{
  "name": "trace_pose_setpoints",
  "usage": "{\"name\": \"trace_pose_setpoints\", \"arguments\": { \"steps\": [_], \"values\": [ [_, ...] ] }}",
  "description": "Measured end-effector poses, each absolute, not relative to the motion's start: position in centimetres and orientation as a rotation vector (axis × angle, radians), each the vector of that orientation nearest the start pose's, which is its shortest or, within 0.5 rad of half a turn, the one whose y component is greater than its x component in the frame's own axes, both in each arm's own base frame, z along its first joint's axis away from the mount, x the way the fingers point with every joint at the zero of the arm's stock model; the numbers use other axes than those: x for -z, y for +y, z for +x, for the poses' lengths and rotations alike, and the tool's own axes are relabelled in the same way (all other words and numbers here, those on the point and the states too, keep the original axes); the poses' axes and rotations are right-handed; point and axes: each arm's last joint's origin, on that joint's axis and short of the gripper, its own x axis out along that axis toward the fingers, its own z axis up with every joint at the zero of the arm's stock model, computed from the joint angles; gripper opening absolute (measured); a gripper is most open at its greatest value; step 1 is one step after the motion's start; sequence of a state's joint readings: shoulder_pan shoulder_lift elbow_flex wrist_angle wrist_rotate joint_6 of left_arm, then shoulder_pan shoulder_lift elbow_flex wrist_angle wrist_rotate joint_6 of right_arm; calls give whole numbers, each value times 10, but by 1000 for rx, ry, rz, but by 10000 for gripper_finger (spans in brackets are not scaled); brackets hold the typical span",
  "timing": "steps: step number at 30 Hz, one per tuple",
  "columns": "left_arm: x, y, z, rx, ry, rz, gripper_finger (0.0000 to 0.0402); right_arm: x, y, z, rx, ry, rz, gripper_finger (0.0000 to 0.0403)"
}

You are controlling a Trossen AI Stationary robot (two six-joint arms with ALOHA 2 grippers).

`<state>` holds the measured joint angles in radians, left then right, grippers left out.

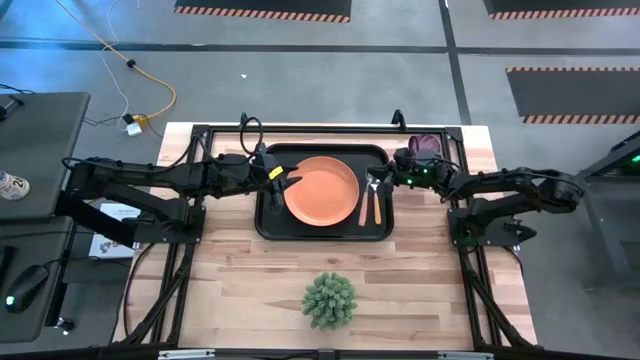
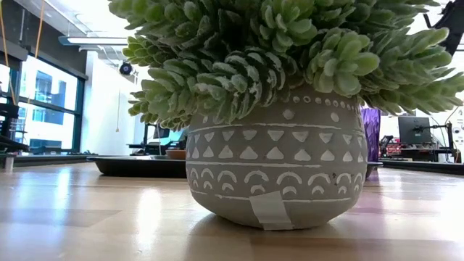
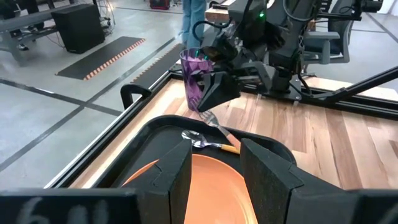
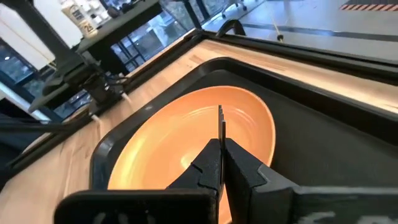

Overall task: Pick and place plate/cup/fork/spoon on tray
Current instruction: Put the yellow fork on the black tray

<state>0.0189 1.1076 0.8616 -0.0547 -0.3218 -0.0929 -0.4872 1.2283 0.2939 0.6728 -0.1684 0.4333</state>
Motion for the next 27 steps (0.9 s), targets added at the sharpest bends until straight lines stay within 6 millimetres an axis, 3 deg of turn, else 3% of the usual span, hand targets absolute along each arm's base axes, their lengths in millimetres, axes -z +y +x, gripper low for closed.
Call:
{"name": "trace_pose_setpoints", "arguments": {
  "steps": [27],
  "values": [
    [-310,14,245,-351,284,-44,129,-136,-124,220,377,333,605,0]
  ]
}}
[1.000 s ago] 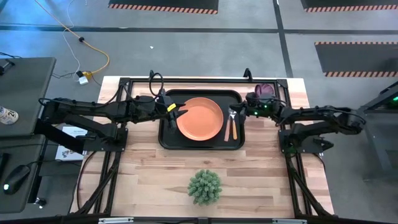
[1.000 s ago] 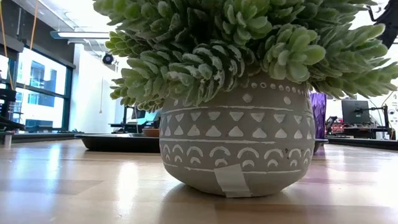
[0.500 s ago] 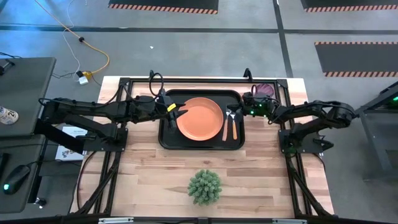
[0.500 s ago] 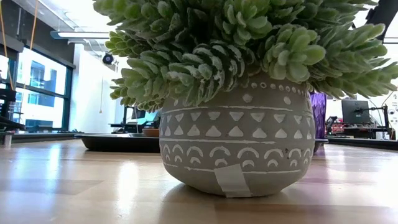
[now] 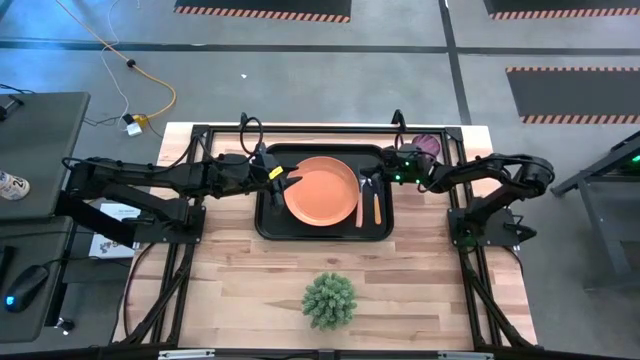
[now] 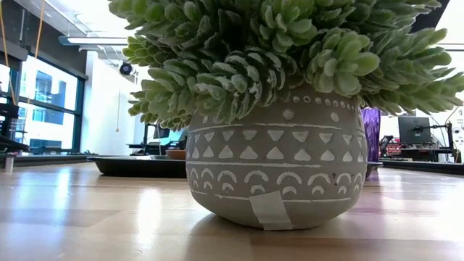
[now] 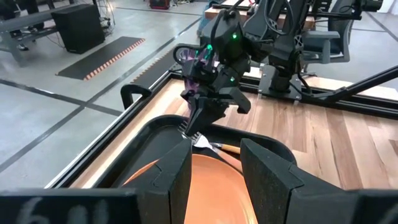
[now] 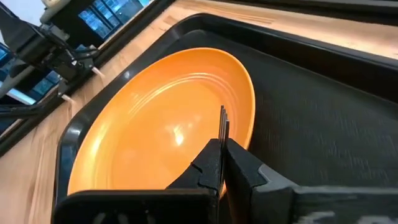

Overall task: Pick and place plate/cup/fork/spoon on tray
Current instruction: Put the yellow fork on the black tray

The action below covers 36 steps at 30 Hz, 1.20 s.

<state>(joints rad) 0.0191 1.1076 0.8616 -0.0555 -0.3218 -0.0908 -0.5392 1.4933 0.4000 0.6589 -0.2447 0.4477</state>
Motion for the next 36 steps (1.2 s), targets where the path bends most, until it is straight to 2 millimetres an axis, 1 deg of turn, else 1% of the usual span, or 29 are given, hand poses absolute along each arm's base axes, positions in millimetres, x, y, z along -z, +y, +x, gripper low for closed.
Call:
{"name": "trace_pose_setpoints", "arguments": {
  "steps": [7,19,36],
  "values": [
    [-310,14,245,-352,284,-38,129,-131,-122,218,391,387,624,0],
    [-310,14,245,-354,282,-38,129,-129,-124,216,432,404,623,0],
    [-313,14,246,-353,255,-39,129,-128,-112,222,513,408,618,0]
  ]
}}
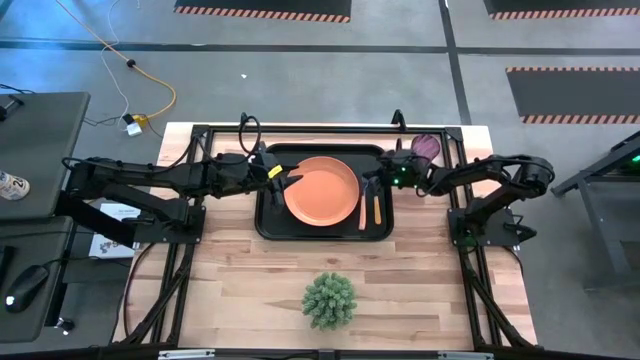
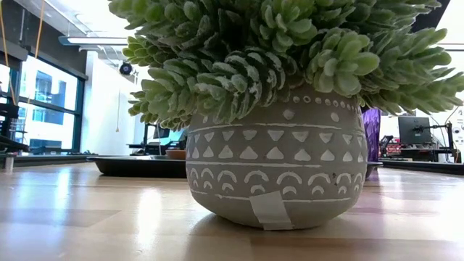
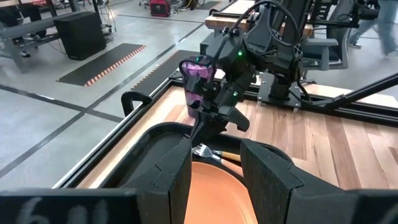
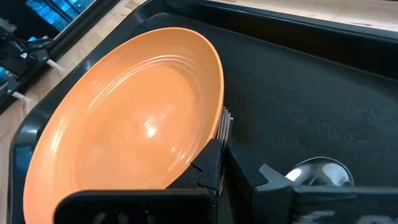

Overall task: Pick and place plate/cup/fork/spoon on tray
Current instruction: Put the yellow fork on the black tray

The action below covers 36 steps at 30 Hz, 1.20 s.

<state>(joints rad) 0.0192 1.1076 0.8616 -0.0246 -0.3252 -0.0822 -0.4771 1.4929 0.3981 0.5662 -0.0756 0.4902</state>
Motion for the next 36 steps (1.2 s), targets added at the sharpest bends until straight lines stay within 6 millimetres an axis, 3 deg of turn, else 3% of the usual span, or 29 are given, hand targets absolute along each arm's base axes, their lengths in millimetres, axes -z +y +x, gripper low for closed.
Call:
{"name": "trace_pose_setpoints", "arguments": {
  "steps": [26,36],
  "values": [
    [-314,14,246,-352,245,-41,129,-126,-109,224,602,379,686,0],
    [-315,14,246,-351,229,-37,129,-115,-117,249,591,440,659,0]
  ]
}}
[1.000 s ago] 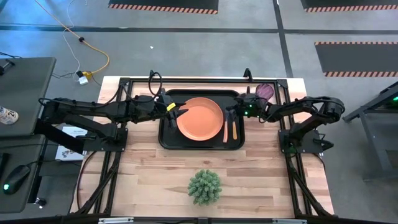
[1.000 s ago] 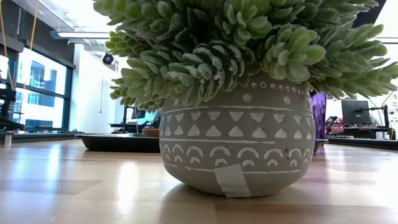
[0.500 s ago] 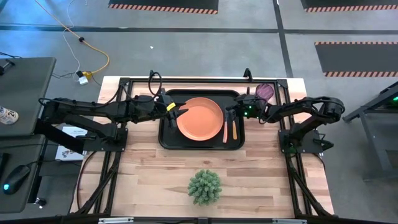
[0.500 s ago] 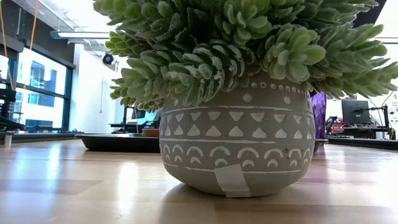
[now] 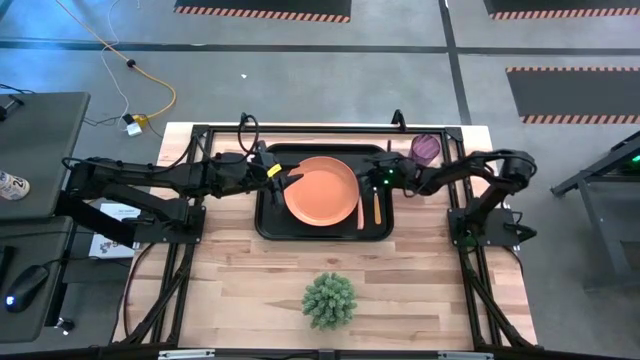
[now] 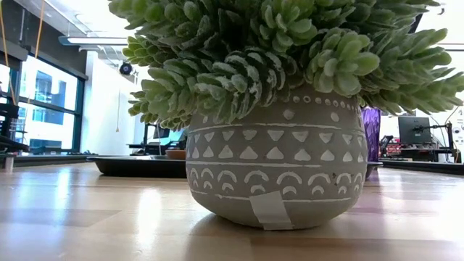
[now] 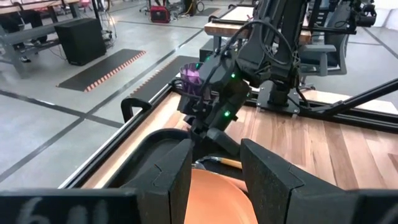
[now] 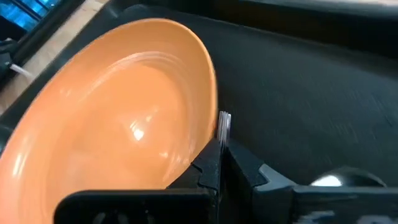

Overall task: Pick and place plate/cup/fork/spoon on tray
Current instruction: Put the yellow fork on the black tray

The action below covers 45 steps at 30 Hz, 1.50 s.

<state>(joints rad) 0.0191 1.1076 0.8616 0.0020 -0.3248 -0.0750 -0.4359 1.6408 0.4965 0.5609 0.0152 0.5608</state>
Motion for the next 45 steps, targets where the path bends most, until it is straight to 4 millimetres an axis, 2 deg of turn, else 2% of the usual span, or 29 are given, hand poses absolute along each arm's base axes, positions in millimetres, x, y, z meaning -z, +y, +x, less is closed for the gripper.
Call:
{"name": "trace_pose_setpoints", "arguments": {
  "steps": [8,19,45],
  "values": [
    [-315,14,246,-351,234,-30,129,-122,-120,249,646,490,648,0],
    [-315,14,246,-348,234,-11,129,-119,-120,246,745,471,782,1],
    [-315,14,246,-348,234,-10,129,-116,-115,246,794,478,818,0]
  ]
}}
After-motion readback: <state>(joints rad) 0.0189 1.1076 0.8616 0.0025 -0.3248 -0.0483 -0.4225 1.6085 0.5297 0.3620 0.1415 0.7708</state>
